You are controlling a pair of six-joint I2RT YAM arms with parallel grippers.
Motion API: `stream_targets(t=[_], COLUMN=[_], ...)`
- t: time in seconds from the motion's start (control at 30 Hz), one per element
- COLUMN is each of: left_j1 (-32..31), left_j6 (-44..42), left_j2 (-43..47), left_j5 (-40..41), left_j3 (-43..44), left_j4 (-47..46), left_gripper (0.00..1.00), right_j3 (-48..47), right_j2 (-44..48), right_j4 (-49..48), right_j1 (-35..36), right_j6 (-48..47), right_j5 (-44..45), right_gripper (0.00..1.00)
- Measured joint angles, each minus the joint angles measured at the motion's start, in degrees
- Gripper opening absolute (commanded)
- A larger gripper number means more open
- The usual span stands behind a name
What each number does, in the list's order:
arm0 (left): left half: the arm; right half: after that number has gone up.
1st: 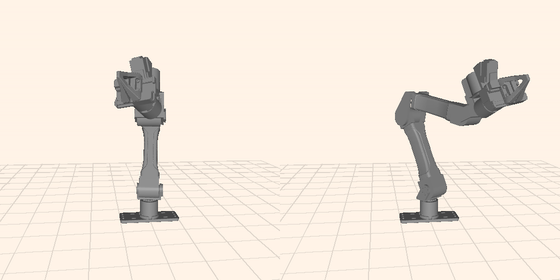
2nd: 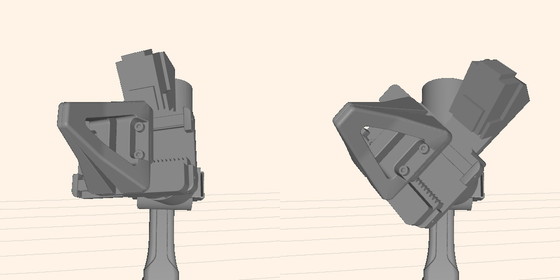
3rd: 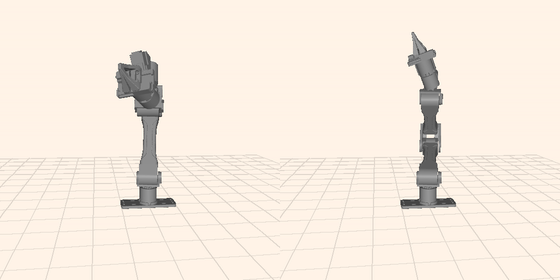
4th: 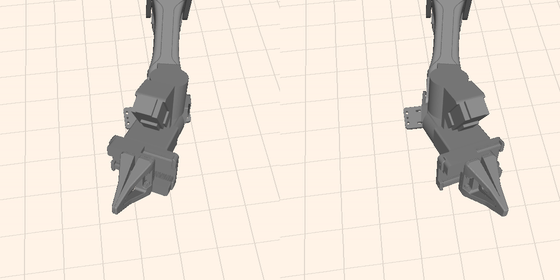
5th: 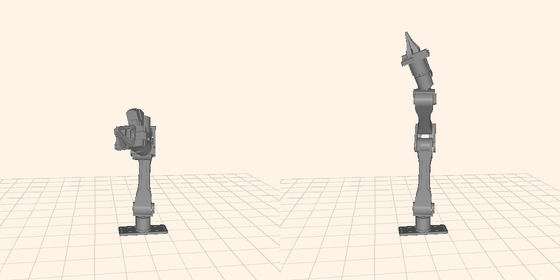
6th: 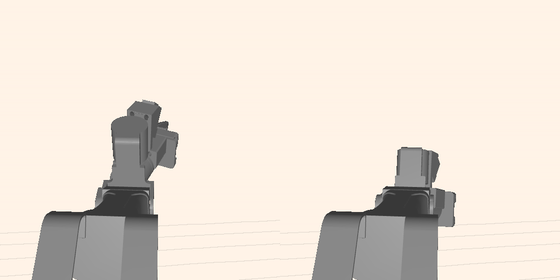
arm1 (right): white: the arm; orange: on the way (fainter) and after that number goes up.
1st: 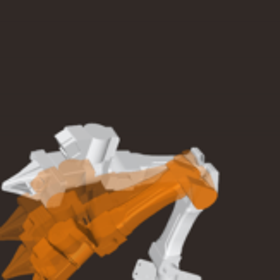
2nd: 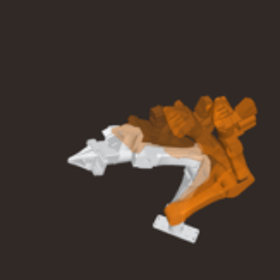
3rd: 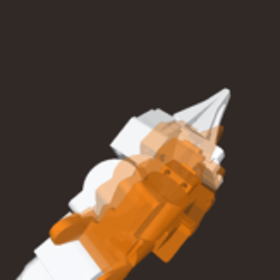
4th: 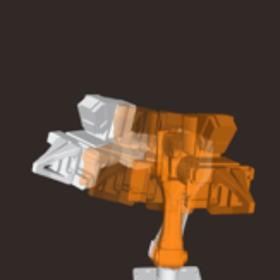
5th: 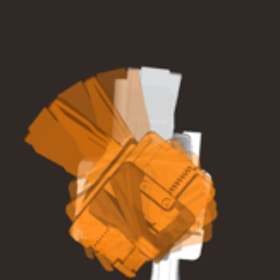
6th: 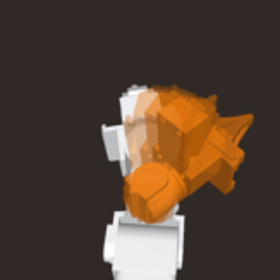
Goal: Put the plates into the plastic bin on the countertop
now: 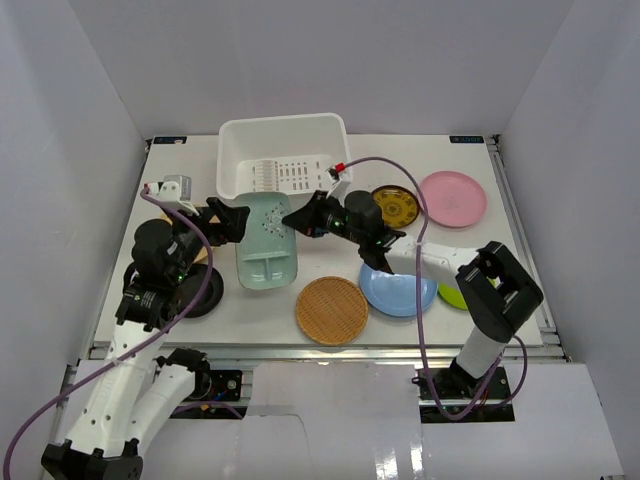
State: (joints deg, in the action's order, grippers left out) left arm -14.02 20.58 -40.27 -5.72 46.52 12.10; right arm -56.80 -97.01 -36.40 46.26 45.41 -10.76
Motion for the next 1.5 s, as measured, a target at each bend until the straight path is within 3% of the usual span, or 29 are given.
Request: stream_targets(t=[0.3,0.57,0.7,0.93,1.3,1.43,1.5], left_j1=[0.02,0.02,0.0,-1.62,-9.73,-12.35,-13.6], left_j6=[2.78,8.17,9.94,12.04,12.96,12.96,12.98], left_j2=[2.12,-5.18,-10.54,-16.26,-26.93,-29.09,-30.1], left_j5=[0.59,-11.26,-17.94,-24.79,-23.06,-20.35,-18.95], left_j3=[-0.39,-5.46,-8.39,-13.9,-15.08,-15.06,-14.99], left_j4=[5.7,7.28,7.61,6.62,2.69,2.03,1.86], left_gripper=[0.98,0.98,0.98,0.98,0.98,0.98,0.98], right_j3=[-16.11,-46.42,-56.76,-57.16,-51.08,-51.63,-51.93], right_j2=[-0.63,-16.61,-25.0,-31.08,-31.69,-32.76,-33.59], right_j4=[7.1,14.14,18.75,26.8,29.92,30.45,30.47], right_j1=[-11.3,-14.27,-14.08,-13.77,-11.67,-11.37,-11.3], right_j6=[-3.87,-6.43,-8.22,-11.85,-14.47,-14.51,-14.23], right_j5=[2.99,12.37,16.76,20.2,21.29,21.14,21.46], right_gripper=[0.08,0.08,0.08,0.08,0.09,0.21,0.36])
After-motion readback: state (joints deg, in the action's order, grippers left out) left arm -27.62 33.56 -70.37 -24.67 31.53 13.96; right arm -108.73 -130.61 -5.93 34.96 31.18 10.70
